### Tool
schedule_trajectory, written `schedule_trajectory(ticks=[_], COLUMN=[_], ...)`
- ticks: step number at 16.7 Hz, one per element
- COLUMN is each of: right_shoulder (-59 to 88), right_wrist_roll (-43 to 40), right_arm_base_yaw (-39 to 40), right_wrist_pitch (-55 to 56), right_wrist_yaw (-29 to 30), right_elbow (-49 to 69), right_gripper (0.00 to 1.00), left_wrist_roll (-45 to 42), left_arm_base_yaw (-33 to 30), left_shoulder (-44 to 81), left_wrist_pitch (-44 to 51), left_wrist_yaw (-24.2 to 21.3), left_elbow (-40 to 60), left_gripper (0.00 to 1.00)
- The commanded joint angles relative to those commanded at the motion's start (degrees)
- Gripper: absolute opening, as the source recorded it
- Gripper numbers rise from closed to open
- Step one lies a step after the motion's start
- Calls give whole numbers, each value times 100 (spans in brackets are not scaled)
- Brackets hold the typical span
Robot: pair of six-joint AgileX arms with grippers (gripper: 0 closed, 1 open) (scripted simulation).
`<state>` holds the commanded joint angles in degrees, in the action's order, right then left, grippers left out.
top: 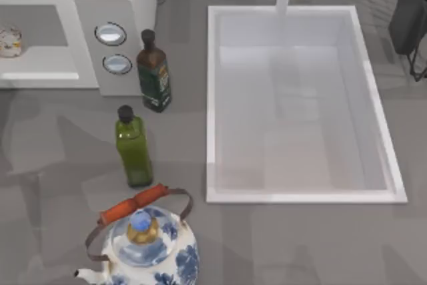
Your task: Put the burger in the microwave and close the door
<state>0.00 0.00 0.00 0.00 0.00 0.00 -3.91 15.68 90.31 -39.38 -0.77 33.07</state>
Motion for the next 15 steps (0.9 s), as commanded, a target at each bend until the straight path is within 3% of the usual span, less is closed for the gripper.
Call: schedule_trajectory(ticks=[7,15], right_shoulder=[0,0], right_wrist_roll=[0,0], right_arm_base_yaw=[0,0], right_wrist_pitch=[0,0], right_wrist_yaw=[0,0], right_elbow=[0,0], right_gripper=[100,100], left_wrist_roll=[70,229], left_arm_base_yaw=[65,-31], left_shoulder=[-732,-1021], left_wrist_pitch=[1232,1526], left_wrist_yaw=[90,200], left_elbow=[-14,-363], left_gripper=[100,100])
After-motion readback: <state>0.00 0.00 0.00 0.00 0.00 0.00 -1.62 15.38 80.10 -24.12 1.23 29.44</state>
